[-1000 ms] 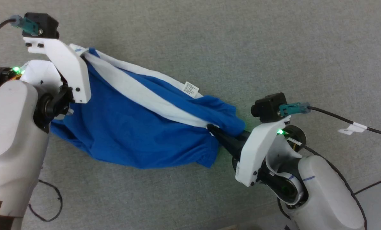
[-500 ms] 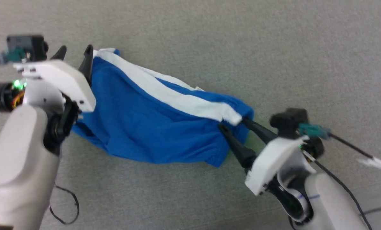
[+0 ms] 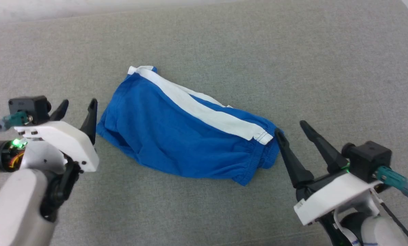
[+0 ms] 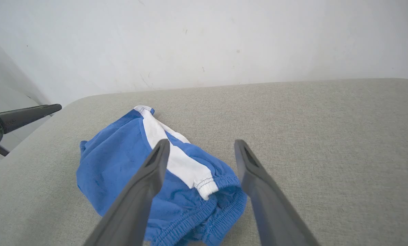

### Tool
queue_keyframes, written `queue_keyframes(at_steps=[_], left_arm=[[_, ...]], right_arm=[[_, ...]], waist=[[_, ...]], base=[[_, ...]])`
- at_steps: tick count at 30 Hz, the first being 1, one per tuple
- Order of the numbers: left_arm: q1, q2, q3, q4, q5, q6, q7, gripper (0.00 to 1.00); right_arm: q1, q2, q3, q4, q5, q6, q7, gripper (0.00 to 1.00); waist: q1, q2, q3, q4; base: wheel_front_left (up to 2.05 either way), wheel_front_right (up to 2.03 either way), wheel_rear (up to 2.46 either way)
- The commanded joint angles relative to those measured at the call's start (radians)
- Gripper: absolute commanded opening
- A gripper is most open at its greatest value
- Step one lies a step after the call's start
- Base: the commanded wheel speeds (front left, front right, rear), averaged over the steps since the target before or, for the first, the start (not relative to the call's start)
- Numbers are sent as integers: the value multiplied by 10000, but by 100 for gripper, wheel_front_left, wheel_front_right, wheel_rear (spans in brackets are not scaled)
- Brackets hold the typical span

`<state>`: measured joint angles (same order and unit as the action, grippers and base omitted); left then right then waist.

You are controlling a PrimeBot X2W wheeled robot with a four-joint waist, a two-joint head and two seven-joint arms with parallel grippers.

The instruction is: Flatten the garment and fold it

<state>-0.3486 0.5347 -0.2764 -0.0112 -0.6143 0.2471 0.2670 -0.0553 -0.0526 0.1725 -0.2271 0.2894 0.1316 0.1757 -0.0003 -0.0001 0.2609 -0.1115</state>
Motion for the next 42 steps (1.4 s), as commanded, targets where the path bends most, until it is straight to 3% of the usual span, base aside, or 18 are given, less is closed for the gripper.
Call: queue_keyframes(at_steps=[1,7,13,27,28,29,30,36,42], left_arm=[[16,173,-20,-98,-170,-169,311,100],[-537,968,-303,-20,-1261,-953,2883,100],[-1386,1533,-720,627,-1900,-1361,5177,100],[-1865,1622,-1700,1911,-2627,-986,8564,100],[-1760,1580,-1816,1863,-2632,-978,8670,44],[-1649,1500,-1881,1799,-2630,-961,8632,11],[-1483,1402,-1947,1767,-2694,-915,8669,0],[-1002,1149,-2090,1709,-2429,-843,7910,0],[-704,989,-1772,1355,-1828,-555,6135,0]], right_arm=[[155,22,-50,-196,-88,-9,11,100],[526,23,-54,-1072,-225,-9,162,100],[571,23,77,-1409,-141,-9,159,100],[265,24,235,-1314,95,-9,19,100],[259,24,246,-1311,103,-9,15,100],[264,24,250,-1307,121,-9,12,100],[278,24,236,-1306,136,-9,11,100],[358,24,174,-1270,171,-9,95,100],[441,24,53,-1084,206,-9,337,100]], waist=[[3,1,0,-28],[3,1,323,-465],[3,1,816,-927],[3,1,1485,-1319],[3,1,1501,-1327],[3,1,1514,-1324],[3,1,1526,-1307],[3,1,1452,-1119],[3,1,993,-810]], base=[[0,0,0],[0,0,0],[0,0,0],[0,0,0],[0,0,0],[0,0,0],[0,0,0],[0,0,0],[0,0,0]])
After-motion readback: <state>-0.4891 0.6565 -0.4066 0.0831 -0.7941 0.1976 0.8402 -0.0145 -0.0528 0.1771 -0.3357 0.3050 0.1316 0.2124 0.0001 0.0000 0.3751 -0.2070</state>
